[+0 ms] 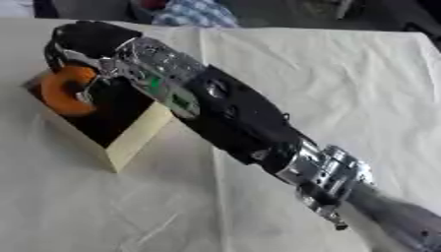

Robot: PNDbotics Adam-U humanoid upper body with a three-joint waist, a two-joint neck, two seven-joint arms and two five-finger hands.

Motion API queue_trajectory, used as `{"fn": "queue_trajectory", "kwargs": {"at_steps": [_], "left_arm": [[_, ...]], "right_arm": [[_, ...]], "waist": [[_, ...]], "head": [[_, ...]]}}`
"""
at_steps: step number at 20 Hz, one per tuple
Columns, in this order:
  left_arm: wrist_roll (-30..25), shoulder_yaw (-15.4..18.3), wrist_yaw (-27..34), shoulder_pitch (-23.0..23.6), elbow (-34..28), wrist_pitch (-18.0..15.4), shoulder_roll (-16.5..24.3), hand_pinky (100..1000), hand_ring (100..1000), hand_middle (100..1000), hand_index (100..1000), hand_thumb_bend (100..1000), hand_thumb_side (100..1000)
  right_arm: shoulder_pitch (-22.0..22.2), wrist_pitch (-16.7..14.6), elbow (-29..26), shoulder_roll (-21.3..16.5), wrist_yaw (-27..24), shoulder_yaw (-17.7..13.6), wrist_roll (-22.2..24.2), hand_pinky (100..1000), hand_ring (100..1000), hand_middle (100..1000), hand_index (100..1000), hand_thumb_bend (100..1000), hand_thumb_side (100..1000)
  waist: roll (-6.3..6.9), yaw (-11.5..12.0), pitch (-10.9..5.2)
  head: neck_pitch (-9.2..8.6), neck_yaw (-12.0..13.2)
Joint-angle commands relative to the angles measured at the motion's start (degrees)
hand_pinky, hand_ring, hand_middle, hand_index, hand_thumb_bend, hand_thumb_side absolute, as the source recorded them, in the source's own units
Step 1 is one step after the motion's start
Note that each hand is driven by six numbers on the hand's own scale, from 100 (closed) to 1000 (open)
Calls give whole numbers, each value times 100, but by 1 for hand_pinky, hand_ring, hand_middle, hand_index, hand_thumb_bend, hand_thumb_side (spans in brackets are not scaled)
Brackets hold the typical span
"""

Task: Pick up objects on the table and place them in the box.

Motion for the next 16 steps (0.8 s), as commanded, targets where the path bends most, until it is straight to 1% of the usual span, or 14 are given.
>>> {"fn": "queue_trajectory", "kwargs": {"at_steps": [1,4,6,7,8,9,10,11,12,13,15,16], "left_arm": [[-12,-2,-30,-40,-108,24,56,715,792,791,735,100,729],[-6,1,-11,-36,-108,5,60,715,791,789,735,100,727],[8,10,3,-20,-108,-15,75,716,791,789,735,100,726],[16,17,5,-5,-108,-21,85,717,791,789,735,100,727],[26,27,1,17,-108,-22,96,717,791,789,735,100,727],[38,37,-6,41,-108,-20,106,717,791,789,735,100,728],[51,47,-18,66,-108,-16,115,717,791,789,735,100,728],[65,58,-32,96,-108,-9,125,717,792,790,735,100,729],[84,73,-54,136,-108,1,139,717,792,791,735,100,730],[101,84,-75,163,-108,8,149,717,792,791,734,100,730],[141,109,-115,219,-108,13,172,717,793,792,734,100,731],[161,121,-138,252,-108,18,183,717,793,792,734,100,732]], "right_arm": [[-84,-28,-263,-129,170,-102,168,615,713,600,734,392,100],[-69,39,-425,-187,158,-185,136,588,694,578,720,367,100],[-48,134,-594,-275,71,-282,34,556,681,561,714,332,100],[-28,196,-711,-340,-1,-348,-30,525,674,552,714,304,100],[3,283,-872,-433,-109,-443,-112,517,671,547,714,288,100],[35,379,-1046,-532,-229,-550,-193,484,663,535,714,240,100],[79,491,-1246,-644,-376,-665,-278,484,663,535,714,240,100],[127,622,-1461,-767,-544,-804,-383,440,654,522,715,165,100],[205,778,-1739,-937,-776,-986,-541,439,657,524,718,142,100],[292,933,-2012,-1104,-1014,-1127,-670,444,663,529,722,118,153],[510,1199,-2555,-1475,-1424,-1419,-930,450,669,532,730,100,226],[630,1282,-2722,-1654,-1616,-1568,-1084,461,675,536,735,100,249]], "waist": [[36,-16,-117],[44,-50,-134],[53,-86,-156],[59,-107,-170],[65,-135,-188],[69,-166,-206],[72,-195,-222],[78,-235,-244],[85,-283,-269],[90,-314,-285],[110,-391,-318],[127,-432,-339]], "head": [[-6,13],[19,24],[45,48],[61,69],[84,103],[111,153],[137,202],[163,275],[189,365],[204,430],[222,603],[229,683]]}}
